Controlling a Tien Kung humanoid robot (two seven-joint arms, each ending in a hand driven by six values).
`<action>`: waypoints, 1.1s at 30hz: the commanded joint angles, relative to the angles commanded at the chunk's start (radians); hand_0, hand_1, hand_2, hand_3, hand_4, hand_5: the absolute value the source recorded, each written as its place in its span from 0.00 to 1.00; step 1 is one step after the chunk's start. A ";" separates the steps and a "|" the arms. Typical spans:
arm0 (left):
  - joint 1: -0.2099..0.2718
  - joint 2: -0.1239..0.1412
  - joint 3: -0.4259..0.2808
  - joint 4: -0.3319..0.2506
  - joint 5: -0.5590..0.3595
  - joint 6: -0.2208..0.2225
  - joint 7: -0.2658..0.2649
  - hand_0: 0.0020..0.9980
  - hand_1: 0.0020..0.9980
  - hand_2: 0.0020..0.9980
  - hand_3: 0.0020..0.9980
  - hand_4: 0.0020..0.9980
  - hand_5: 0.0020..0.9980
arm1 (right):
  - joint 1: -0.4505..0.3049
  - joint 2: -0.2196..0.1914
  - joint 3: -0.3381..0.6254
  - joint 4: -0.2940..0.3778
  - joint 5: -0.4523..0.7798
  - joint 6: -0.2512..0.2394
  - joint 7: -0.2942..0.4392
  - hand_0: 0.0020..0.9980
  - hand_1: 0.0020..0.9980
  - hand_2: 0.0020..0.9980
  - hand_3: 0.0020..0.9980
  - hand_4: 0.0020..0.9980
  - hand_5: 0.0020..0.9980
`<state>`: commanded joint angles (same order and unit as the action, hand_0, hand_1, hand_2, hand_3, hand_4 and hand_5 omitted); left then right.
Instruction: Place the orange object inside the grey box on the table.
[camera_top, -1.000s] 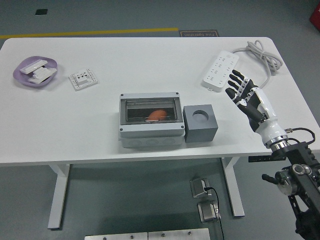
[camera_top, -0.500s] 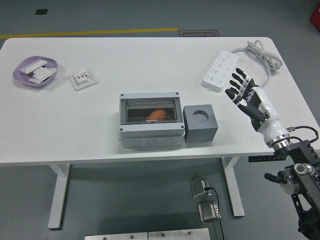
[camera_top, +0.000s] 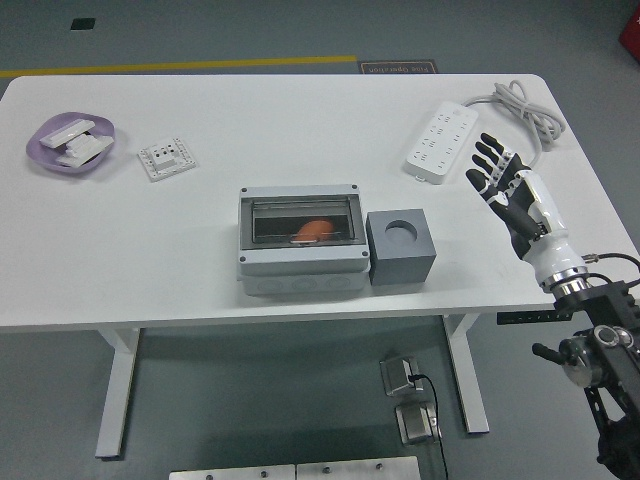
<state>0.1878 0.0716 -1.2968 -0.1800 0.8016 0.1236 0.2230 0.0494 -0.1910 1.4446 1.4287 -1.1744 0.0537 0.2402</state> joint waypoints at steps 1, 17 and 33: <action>0.000 0.000 0.000 0.000 0.000 0.000 0.000 0.66 0.68 0.64 0.67 0.64 0.17 | 0.000 0.000 0.001 0.000 0.001 -0.005 0.003 0.92 0.85 0.86 0.96 1.00 0.52; 0.001 -0.001 0.001 0.000 0.000 0.000 0.000 0.66 0.68 0.64 0.67 0.64 0.17 | 0.000 -0.002 0.011 0.002 -0.016 -0.016 0.006 0.83 0.48 0.64 1.00 1.00 0.51; 0.002 -0.002 0.000 0.000 0.003 0.000 0.001 0.66 0.68 0.63 0.68 0.64 0.17 | 0.000 -0.003 0.008 0.004 -0.025 -0.016 0.016 1.00 1.00 1.00 0.76 1.00 0.54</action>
<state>0.1902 0.0694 -1.2966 -0.1800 0.8041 0.1234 0.2240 0.0499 -0.1937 1.4529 1.4330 -1.1993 0.0382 0.2560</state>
